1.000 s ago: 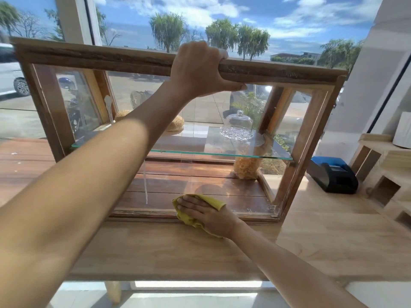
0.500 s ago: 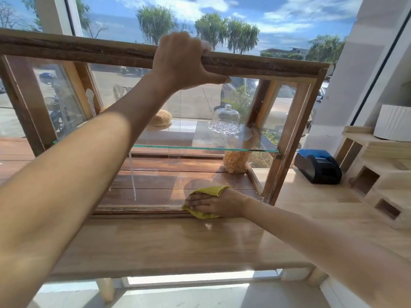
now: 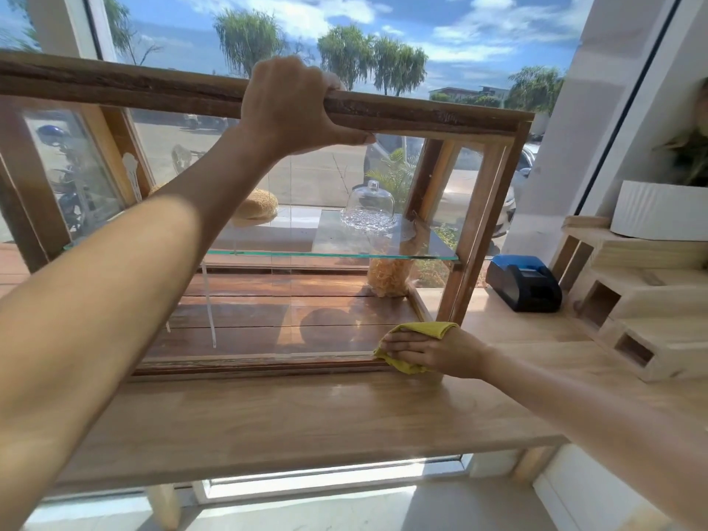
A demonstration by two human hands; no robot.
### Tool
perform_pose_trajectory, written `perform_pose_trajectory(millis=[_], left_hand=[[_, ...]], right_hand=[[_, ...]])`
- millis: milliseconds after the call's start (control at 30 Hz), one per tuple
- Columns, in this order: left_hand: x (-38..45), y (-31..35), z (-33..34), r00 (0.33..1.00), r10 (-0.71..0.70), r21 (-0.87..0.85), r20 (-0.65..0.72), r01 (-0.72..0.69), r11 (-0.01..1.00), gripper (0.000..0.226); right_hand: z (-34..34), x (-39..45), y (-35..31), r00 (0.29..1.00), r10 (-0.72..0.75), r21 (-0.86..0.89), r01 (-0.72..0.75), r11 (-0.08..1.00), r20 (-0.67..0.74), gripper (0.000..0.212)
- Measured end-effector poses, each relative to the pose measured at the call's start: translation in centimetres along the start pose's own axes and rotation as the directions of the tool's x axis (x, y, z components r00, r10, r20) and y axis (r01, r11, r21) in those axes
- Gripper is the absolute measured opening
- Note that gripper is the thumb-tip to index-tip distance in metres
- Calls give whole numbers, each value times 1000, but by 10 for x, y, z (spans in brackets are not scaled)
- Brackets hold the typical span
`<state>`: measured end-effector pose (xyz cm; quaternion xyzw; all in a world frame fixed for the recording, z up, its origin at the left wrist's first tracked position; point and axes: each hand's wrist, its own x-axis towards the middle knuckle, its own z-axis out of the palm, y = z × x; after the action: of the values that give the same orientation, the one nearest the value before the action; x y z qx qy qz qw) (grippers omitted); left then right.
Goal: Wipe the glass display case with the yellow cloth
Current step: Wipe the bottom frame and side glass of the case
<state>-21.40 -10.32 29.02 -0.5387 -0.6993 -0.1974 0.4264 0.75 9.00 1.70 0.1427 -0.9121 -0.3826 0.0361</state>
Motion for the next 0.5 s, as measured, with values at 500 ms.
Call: perform_pose_trajectory(millis=[500], left_hand=[[-2,1,0,998,46,18,-52,-45,999,91]], right_hand=[[3,-55,-26,963,252,-120,-241,963,90,72]])
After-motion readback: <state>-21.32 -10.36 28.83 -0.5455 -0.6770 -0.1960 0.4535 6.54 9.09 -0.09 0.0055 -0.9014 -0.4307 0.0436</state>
